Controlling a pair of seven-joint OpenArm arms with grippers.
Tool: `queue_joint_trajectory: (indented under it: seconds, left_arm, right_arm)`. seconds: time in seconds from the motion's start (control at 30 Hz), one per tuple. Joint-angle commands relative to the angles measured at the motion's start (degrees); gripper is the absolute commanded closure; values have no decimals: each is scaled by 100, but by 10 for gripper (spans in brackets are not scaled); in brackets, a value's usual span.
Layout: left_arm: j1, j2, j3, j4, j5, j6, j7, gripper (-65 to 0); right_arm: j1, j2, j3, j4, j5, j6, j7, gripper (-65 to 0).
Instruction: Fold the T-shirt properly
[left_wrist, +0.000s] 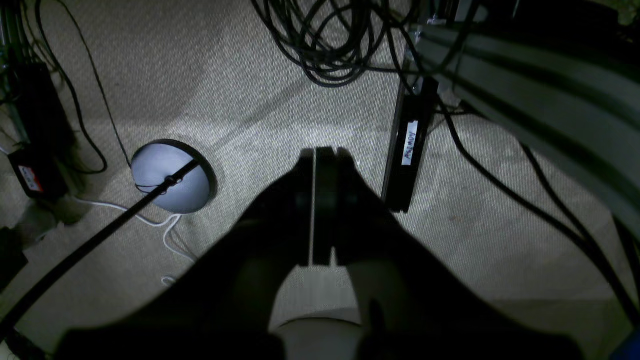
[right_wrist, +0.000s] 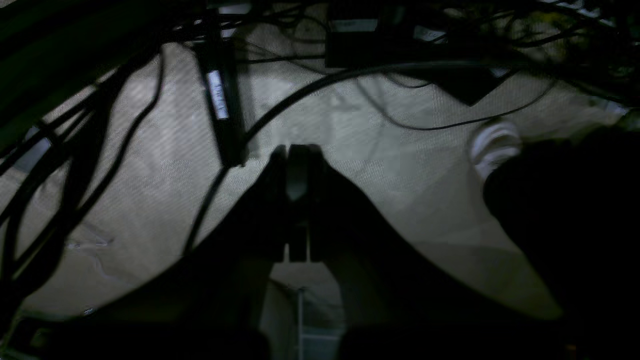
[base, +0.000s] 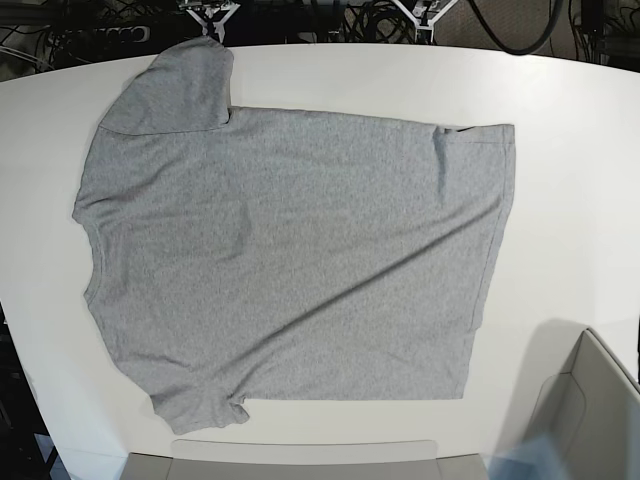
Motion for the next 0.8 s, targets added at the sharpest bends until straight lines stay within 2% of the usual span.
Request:
queue_joint_trajectory:
  seconds: [0.0,0.27,0.4,0.47,0.77]
  left_arm:
    - [17,-19,-14,13,3,9,-23,0]
    - [-106,-19,30,-102,38,53,153,-1]
    - [-273,-19,-6,-400,38,53,232,-1]
    - [-264,-63,-6,-356,38,53,223,-1]
    - [158,-212,-23,39,3,53,-58,-1]
  right_arm:
    - [-98,34,-9,139,-22,5,47,-2]
    - [-309,60,-18,394,-57,5,-5,-1]
    - [-274,34,-18,421,-699,5,-463,-1]
    - [-283,34,8,430,-927,5,-498,-2]
    - [-380,34,8,447,-945,5,-498,-2]
